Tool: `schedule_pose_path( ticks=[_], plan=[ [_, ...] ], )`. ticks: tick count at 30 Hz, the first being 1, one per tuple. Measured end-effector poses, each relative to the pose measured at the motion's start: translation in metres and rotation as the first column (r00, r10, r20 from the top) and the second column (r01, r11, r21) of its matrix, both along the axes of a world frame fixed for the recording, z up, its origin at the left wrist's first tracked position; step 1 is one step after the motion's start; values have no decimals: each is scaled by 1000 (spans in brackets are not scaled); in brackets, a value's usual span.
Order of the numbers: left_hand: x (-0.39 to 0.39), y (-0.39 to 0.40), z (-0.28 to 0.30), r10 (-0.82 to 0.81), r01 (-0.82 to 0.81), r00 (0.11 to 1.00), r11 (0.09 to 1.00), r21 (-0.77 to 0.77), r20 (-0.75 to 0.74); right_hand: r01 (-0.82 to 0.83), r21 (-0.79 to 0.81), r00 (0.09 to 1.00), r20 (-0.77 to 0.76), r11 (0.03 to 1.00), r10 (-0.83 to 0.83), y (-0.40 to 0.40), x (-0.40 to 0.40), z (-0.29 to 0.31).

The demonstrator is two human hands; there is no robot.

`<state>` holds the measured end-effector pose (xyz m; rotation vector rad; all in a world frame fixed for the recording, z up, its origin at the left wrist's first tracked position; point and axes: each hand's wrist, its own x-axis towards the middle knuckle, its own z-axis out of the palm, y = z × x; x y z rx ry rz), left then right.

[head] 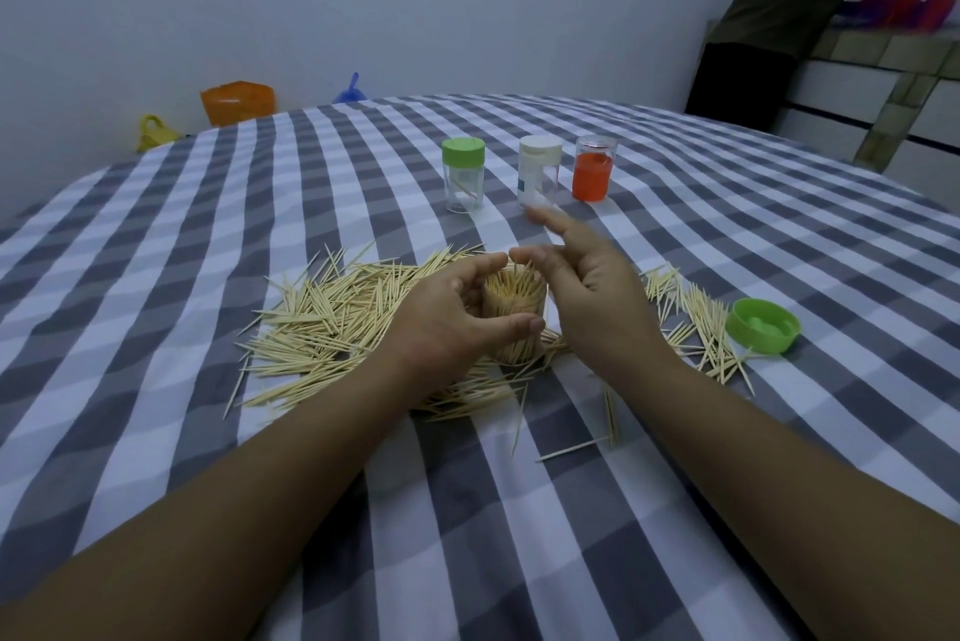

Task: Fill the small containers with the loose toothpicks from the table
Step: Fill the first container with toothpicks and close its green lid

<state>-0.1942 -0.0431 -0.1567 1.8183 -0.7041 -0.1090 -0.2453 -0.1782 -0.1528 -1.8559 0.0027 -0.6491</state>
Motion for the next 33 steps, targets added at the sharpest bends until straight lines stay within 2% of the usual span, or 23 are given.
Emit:
schedule_pose_path(
  ticks=[4, 8, 15, 22, 26, 29, 33],
  plan=[
    [-3, -1, 2, -12, 12, 1000, 1000, -7, 7, 7, -40, 1000, -9, 999, -7, 2, -1, -2],
    [-3, -1, 1, -55, 54, 998, 996, -65, -20, 127, -261, 992, 30, 957, -123, 4, 2, -5],
    [0, -1, -3, -11, 12, 1000, 999, -46, 15, 211, -227, 978, 41, 951, -207, 0, 5, -5],
    [4, -1, -4, 17, -15, 999, 999, -48, 29, -23, -310, 993, -120, 950, -16, -8, 2, -4],
    [8, 0, -8, 34, -33, 999, 999, -28, 32, 3, -225, 994, -104, 974, -27, -11, 0, 1],
    [9, 0, -8, 31, -30, 999, 999, -34, 17, 11, -90, 992, -123, 996, -22, -9, -1, 2],
    [7, -2, -9, -4, 5, 1000, 999, -42, 27, 113, 0, 982, -153, 994, -111, -10, 1, 3]
  ],
)
